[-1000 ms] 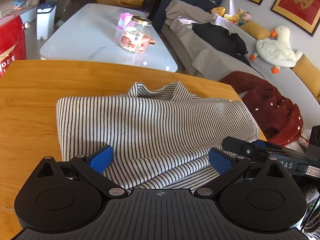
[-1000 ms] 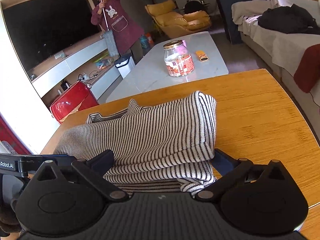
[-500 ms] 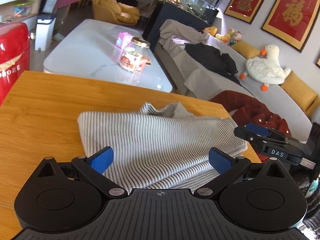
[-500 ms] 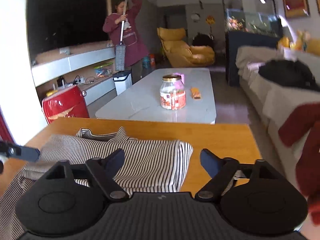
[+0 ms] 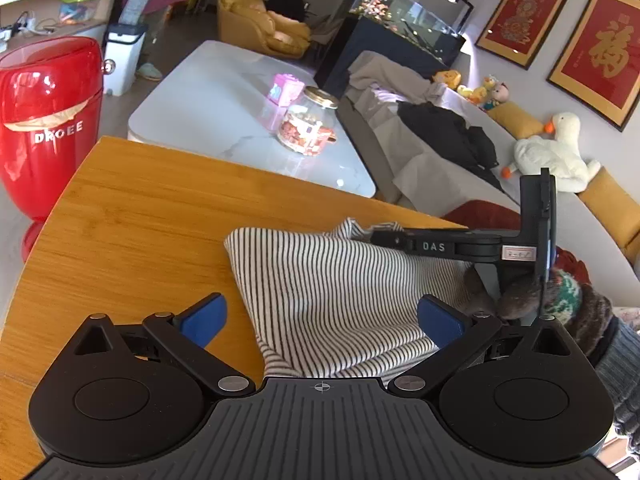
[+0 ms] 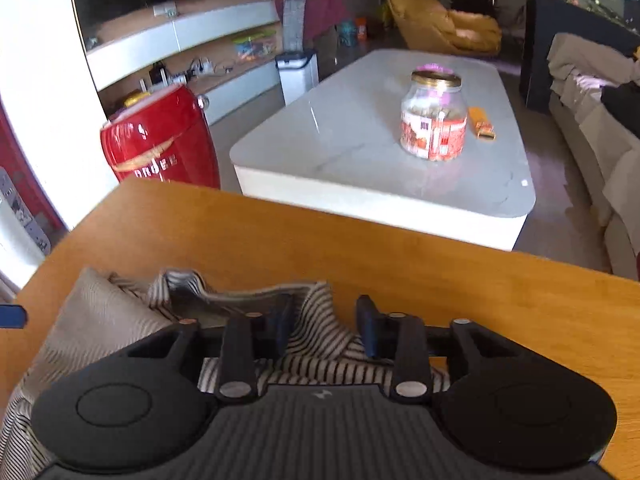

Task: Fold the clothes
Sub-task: 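Grasp the folded shirt with the right tool while the left tool grasps its other end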

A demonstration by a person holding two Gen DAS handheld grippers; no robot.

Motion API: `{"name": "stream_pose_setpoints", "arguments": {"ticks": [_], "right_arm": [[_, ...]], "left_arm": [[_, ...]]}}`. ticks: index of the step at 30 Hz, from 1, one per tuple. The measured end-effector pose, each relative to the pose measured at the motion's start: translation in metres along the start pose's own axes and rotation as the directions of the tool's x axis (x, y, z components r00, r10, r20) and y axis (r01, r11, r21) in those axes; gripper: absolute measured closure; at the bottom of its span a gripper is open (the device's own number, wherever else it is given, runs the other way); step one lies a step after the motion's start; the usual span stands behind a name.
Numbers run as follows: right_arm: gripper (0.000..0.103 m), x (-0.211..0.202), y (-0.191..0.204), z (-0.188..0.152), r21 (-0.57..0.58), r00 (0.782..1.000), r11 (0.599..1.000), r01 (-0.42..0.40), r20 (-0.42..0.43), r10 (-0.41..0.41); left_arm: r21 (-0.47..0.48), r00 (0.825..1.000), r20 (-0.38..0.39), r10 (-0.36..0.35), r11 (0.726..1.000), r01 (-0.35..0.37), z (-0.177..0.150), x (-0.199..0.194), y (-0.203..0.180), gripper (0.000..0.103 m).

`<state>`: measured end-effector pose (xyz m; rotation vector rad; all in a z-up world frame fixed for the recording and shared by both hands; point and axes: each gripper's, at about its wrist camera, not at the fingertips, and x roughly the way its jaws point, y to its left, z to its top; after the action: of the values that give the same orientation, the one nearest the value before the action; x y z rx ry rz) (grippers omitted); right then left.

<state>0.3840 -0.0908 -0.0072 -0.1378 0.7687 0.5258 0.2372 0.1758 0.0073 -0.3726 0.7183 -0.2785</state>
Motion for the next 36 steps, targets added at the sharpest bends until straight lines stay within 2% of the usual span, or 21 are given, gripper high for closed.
{"name": "stream_pose_setpoints", "arguments": {"ticks": [1, 2, 4, 7, 11, 15, 19, 22, 24, 25, 27, 29, 30, 31, 34, 36], "right_arm": [[0.092, -0.004, 0.001, -0.002, -0.003, 1.000, 1.000, 0.006, 0.002, -0.006], [0.096, -0.011, 0.000, -0.002, 0.011, 1.000, 1.000, 0.003, 0.013, -0.003], [0.097, -0.035, 0.004, -0.003, 0.009, 0.997, 1.000, -0.001, 0.071, 0.001], [0.097, -0.099, 0.016, -0.009, -0.025, 0.986, 0.998, -0.059, 0.157, 0.062], [0.098, -0.178, 0.039, -0.032, -0.113, 0.973, 0.989, -0.090, 0.200, 0.111], [0.098, -0.230, 0.052, -0.074, -0.104, 0.968, 0.982, -0.160, 0.179, 0.177], [0.098, -0.245, 0.065, -0.127, -0.095, 0.974, 0.977, -0.193, 0.103, 0.202], [0.098, -0.250, 0.071, -0.163, -0.089, 0.979, 0.977, -0.192, 0.050, 0.197], [0.096, -0.253, 0.076, -0.186, -0.085, 0.981, 0.978, -0.191, 0.014, 0.193], [0.096, -0.262, 0.071, -0.187, -0.070, 0.980, 0.979, -0.193, 0.035, 0.196], [0.084, -0.282, 0.058, -0.183, -0.035, 0.975, 0.979, -0.199, 0.094, 0.202], [0.047, -0.301, 0.043, -0.178, 0.008, 0.970, 0.982, -0.189, 0.159, 0.186], [0.041, -0.310, 0.034, -0.173, 0.035, 0.967, 0.984, -0.172, 0.195, 0.162], [0.038, -0.313, 0.023, -0.170, 0.067, 0.967, 0.986, -0.155, 0.217, 0.137], [0.035, -0.301, 0.000, -0.165, 0.144, 0.976, 0.983, -0.117, 0.199, 0.088], [0.034, -0.275, -0.009, -0.168, 0.194, 0.986, 0.974, -0.117, 0.141, 0.090]], "left_arm": [[0.003, 1.000, 0.000, -0.008, 1.000, 0.008, -0.001, -0.003, 0.000, 0.000], [0.007, 1.000, 0.000, -0.016, 1.000, 0.016, -0.001, -0.005, 0.000, 0.000], [0.010, 1.000, 0.008, -0.015, 1.000, 0.015, -0.001, -0.010, -0.001, 0.000], [0.006, 0.999, 0.043, -0.014, 1.000, 0.014, 0.002, -0.027, -0.006, 0.000], [-0.002, 0.996, 0.087, -0.023, 1.000, 0.023, 0.000, -0.053, -0.016, 0.000], [-0.008, 0.995, 0.101, -0.028, 1.000, 0.029, -0.008, -0.074, -0.030, 0.000], [-0.019, 0.993, 0.100, -0.055, 0.998, 0.057, -0.017, -0.089, -0.042, 0.000], [-0.016, 0.996, 0.067, -0.061, 0.998, 0.062, -0.026, -0.088, -0.048, 0.000], [0.000, 0.999, 0.026, -0.038, 0.999, 0.038, -0.033, -0.082, -0.051, 0.000], [0.012, 1.000, 0.004, -0.025, 1.000, 0.025, -0.037, -0.080, -0.052, 0.000], [0.035, 0.999, -0.035, -0.011, 0.999, 0.013, -0.045, -0.077, -0.052, 0.000], [0.050, 0.997, -0.079, -0.017, 0.999, 0.021, -0.056, -0.075, -0.051, 0.000], [0.051, 0.995, -0.097, -0.027, 0.998, 0.032, -0.060, -0.074, -0.050, 0.000], [0.037, 0.992, -0.115, -0.044, 0.998, 0.048, -0.064, -0.072, -0.048, 0.000], [-0.039, 0.978, -0.173, -0.113, 0.993, 0.108, -0.074, -0.062, -0.037, 0.000], [-0.114, 0.963, -0.214, -0.167, 0.983, 0.145, -0.078, -0.050, -0.029, 0.000]]}}
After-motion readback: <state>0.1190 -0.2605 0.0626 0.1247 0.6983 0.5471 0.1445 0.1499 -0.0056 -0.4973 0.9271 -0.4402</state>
